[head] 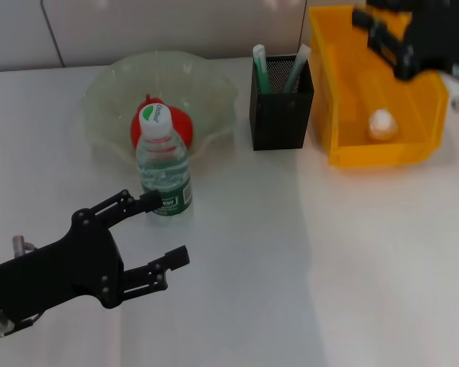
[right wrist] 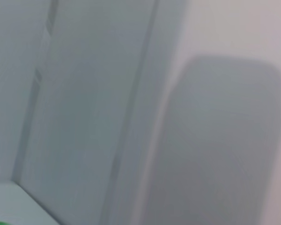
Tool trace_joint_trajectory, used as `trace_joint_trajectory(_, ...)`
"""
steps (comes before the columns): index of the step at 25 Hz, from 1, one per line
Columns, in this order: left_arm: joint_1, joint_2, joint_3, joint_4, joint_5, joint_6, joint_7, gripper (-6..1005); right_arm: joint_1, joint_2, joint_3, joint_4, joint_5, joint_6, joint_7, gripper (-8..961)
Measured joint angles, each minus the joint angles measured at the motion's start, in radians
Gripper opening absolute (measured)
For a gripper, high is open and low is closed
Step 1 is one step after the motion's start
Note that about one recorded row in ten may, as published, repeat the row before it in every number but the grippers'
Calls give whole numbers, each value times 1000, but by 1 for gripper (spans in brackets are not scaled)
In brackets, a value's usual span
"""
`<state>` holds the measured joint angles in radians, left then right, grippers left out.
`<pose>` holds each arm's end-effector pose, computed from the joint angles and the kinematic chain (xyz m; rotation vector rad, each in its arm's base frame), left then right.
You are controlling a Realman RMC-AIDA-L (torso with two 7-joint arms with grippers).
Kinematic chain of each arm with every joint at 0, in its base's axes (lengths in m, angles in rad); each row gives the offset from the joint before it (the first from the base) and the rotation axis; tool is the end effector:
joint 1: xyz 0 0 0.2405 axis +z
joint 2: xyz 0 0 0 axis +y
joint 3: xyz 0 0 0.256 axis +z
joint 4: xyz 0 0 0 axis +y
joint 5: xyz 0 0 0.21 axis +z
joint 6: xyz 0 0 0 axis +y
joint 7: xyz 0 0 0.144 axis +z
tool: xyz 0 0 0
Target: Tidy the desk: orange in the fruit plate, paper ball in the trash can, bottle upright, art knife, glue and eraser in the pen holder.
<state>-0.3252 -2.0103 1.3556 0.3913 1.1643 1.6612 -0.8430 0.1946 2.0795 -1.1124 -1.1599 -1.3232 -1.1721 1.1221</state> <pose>-0.2674 0.2514 -0.0285 -2.6212 -0.2780 -1.1636 0.2285 0.3377 0.0771 -2.1878 0.0689 0.7420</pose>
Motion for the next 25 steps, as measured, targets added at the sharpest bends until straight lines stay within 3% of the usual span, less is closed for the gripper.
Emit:
trace_joint_trajectory(2, 2, 1, 1, -1, 0, 0, 0, 834, 3, -1, 38, 143, 61, -143, -87, 232)
trace_joint_trajectory(4, 2, 2, 6, -2, 1, -3, 0, 834, 14, -3, 47, 276, 16, -211, -119, 253)
trace_joint_trajectory(6, 1, 2, 7, -3, 5, -3, 0, 834, 27, -2, 42, 347, -55, -222, -141, 273)
trace_joint_trajectory(9, -5, 2, 2, -4, 49, -10, -3, 834, 51, -2, 38, 423, -150, -260, -162, 397)
trace_joint_trajectory(18, -9, -4, 3, -6, 98, -39, -7, 834, 128, -7, 43, 534, -347, -345, -166, 684)
trace_joint_trajectory(23, -17, -6, 9, -13, 106, -49, -9, 834, 143, -4, 35, 539, -360, -347, -167, 804)
trace_joint_trajectory(25, -17, -6, 10, -14, 106, -52, -11, 834, 146, -4, 33, 539, -362, -347, -168, 804)
